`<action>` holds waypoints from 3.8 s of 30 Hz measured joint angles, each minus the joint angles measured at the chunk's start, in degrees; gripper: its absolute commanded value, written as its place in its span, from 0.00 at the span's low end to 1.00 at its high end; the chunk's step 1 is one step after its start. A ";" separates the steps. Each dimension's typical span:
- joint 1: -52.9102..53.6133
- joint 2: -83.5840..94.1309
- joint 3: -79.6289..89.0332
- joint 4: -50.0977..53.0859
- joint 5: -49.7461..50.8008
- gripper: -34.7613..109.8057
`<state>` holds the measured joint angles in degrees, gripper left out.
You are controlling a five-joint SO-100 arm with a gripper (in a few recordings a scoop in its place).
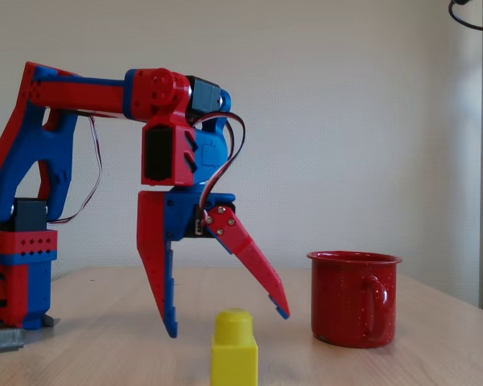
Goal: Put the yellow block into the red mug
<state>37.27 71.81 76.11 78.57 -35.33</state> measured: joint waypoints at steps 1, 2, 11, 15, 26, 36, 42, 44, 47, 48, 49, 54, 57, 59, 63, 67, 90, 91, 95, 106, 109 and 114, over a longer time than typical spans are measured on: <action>0.00 -0.70 -0.62 -0.09 0.00 0.54; -0.18 -1.14 -0.62 -0.70 0.00 0.54; -1.41 -3.87 -0.79 -4.13 0.00 0.54; -1.58 -4.83 -0.79 -5.19 -0.09 0.53; -2.55 -8.17 -0.97 -6.77 -0.09 0.28; -2.46 -9.14 -2.64 -7.12 0.44 0.24; -2.46 -9.14 -5.98 -4.13 5.45 0.24; -2.46 -8.79 -7.56 -1.93 7.65 0.24; -2.55 -7.38 -8.17 1.67 11.43 0.24; -2.90 -6.15 -8.17 1.93 12.57 0.24; -3.16 -4.39 -8.17 2.20 14.24 0.24; -7.21 4.57 -8.26 5.62 21.53 0.24; -9.49 8.17 -8.96 8.79 25.58 0.24; -11.07 10.63 -9.49 10.55 28.48 0.24; -16.52 14.68 -11.51 14.77 33.31 0.24; -19.95 15.64 -13.97 18.90 36.65 0.24; -34.37 9.05 -20.04 5.62 43.77 0.24; -34.72 7.29 -21.88 5.62 43.86 0.24; -35.24 0.88 -27.51 3.78 44.65 0.24; -36.47 -17.14 -44.38 0.79 45.88 0.24; -36.65 -19.42 -48.25 -0.18 45.88 0.24; -37.18 -22.94 -49.39 -1.32 45.88 0.24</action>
<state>0.09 48.87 26.72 77.26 10.55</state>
